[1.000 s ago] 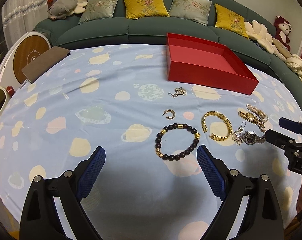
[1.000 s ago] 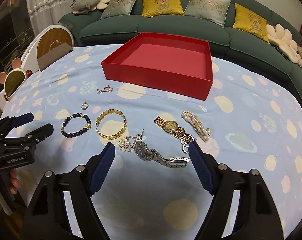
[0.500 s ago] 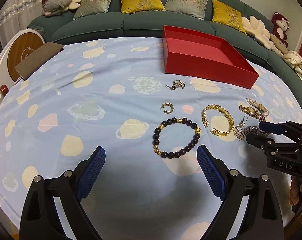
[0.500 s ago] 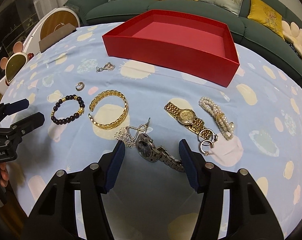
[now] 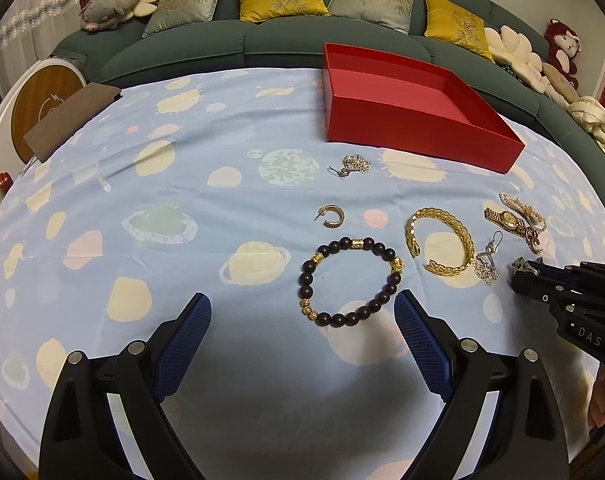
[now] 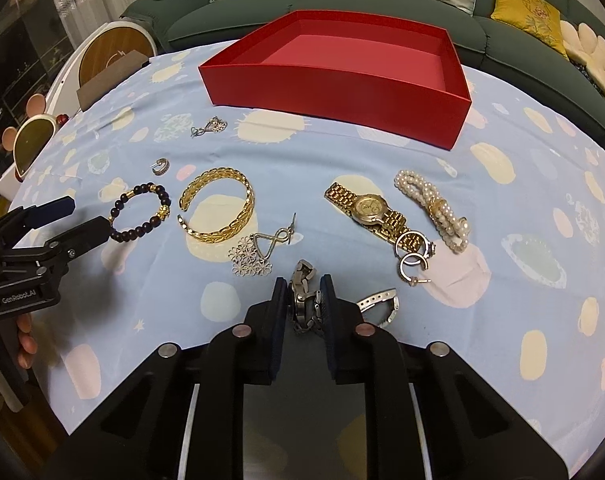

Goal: Organize jewelry
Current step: 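Close the left gripper on the black bead bracelet while the right gripper holds the silver watch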

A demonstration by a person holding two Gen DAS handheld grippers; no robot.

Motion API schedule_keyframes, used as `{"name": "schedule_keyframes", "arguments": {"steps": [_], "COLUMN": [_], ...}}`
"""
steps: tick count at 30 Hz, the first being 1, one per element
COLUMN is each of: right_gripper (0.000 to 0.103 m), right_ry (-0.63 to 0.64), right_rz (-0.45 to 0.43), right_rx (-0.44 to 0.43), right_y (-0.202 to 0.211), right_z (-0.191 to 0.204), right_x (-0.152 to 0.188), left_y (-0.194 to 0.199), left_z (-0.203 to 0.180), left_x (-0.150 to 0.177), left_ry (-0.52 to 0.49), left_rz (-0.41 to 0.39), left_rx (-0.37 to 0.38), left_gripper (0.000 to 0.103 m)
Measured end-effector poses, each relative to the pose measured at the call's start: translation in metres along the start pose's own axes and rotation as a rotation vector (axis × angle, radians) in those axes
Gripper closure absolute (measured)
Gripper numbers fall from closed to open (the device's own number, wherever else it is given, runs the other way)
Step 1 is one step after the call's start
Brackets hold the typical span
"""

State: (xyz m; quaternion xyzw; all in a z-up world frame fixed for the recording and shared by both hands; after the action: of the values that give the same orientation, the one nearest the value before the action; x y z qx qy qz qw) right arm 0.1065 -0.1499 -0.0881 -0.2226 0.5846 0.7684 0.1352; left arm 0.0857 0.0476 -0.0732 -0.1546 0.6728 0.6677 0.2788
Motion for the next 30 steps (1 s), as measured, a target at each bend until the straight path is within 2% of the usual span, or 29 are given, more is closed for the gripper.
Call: {"name": "schedule_keyframes", "arguments": {"steps": [7,11,14,16,17,22,24,29,30], "right_gripper": [0.087,0.087,0.087,0.087,0.087,0.087,0.087,0.087,0.087], "right_ry": [-0.077,-0.094,-0.112,-0.125,-0.13,-0.138,-0.139,-0.138,-0.137], "right_rz": [-0.024,-0.029,-0.028,-0.03,-0.03,-0.037,-0.04,-0.038,-0.038], "right_rx": [-0.028,-0.027,-0.023,-0.019,-0.02,-0.022,-0.023,-0.023,-0.022], "right_y": [0.016,0.02,0.021,0.022,0.023,0.026,0.027,0.026,0.026], "right_z": [0.003,0.002,-0.002,-0.005,-0.007,-0.009,-0.009,-0.007,-0.006], "right_x": [0.007,0.01,0.011,0.012,0.012,0.012,0.011,0.011,0.011], "left_y": [-0.017,-0.027,-0.026,-0.025,-0.024,-0.011,-0.009,-0.027,-0.026], "left_z": [-0.01,-0.014,-0.014,-0.015,-0.016,-0.017,-0.012,0.004,0.005], "left_x": [0.001,0.003,0.003,0.002,0.002,-0.003,-0.007,-0.007,-0.008], "left_ry": [-0.024,-0.047,-0.042,-0.046,-0.048,-0.013,0.008,0.072,0.072], "left_rz": [0.035,0.038,0.031,0.022,0.021,-0.01,-0.024,0.013,-0.004], "left_rx": [-0.005,-0.042,-0.035,-0.03,-0.023,0.068,0.063,0.04,0.031], "left_gripper": [0.012,0.013,0.022,0.033,0.034,0.032,0.03,0.031,0.031]}}
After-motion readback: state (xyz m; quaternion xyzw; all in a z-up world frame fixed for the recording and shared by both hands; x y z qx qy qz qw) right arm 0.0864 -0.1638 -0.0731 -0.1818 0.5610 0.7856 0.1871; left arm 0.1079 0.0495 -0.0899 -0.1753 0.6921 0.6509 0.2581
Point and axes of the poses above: each gripper's, at about its wrist camera, not at the fingertips, and y roughly against the way its jaws point, z to its left, x to its underside, the point moved 4 cm from there along -y, roughly the way its jaws point, and after that the axes turned 9 degrees about -y, right-handed, at the moved point
